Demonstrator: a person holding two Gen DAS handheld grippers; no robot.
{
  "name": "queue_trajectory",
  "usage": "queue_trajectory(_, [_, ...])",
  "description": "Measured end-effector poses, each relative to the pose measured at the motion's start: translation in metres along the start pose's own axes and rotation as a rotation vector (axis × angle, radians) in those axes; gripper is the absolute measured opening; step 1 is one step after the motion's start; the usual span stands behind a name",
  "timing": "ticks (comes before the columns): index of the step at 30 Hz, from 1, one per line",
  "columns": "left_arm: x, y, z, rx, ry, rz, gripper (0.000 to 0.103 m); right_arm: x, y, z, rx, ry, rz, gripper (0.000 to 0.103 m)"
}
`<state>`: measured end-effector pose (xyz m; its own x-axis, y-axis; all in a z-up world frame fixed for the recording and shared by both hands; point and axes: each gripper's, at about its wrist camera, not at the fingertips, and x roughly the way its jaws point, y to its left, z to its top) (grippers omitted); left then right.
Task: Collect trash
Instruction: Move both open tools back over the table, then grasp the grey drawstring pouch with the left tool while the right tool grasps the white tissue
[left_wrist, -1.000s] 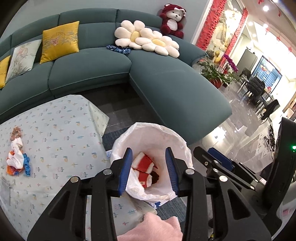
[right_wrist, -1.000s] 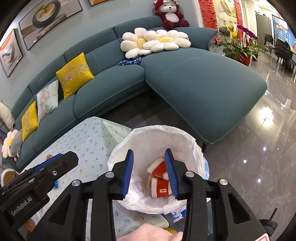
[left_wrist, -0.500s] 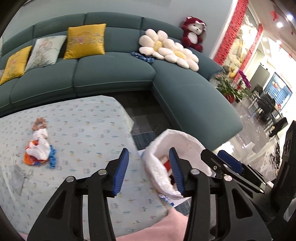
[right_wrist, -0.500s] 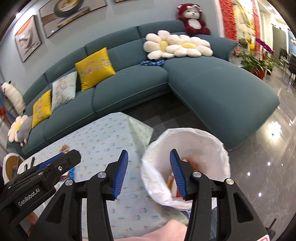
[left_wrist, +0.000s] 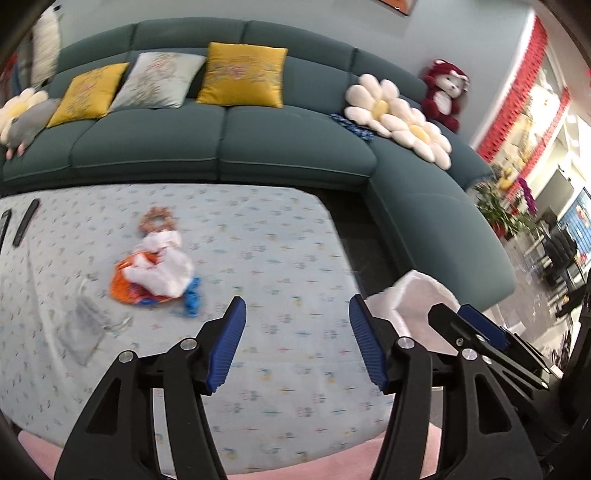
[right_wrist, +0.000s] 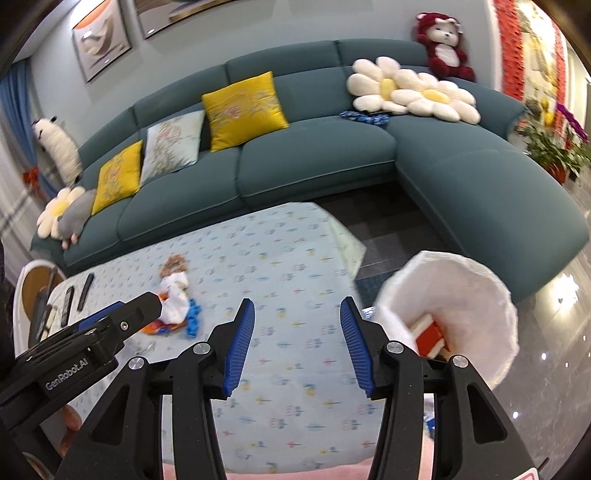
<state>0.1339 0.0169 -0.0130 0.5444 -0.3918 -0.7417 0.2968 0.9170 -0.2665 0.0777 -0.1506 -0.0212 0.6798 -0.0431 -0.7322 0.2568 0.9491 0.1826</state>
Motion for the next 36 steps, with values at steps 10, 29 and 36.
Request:
queue_trajectory(10, [-0.009,0.086,-0.010,-0.097,0.013,0.070,0.055,0.027,0.075,-0.008,-0.085,0.056,0.057,0.048])
queue_trajectory(29, [0.023,0.254,-0.053,-0.237,0.118,0.284,0.055,0.118,0.176,-0.034,-0.207,0.201,0.072,0.048])
queue_trajectory(36, [0.055,0.296,-0.061,-0.250,0.204,0.324,0.055,0.175,0.205,-0.033,-0.206,0.246,0.068,0.048])
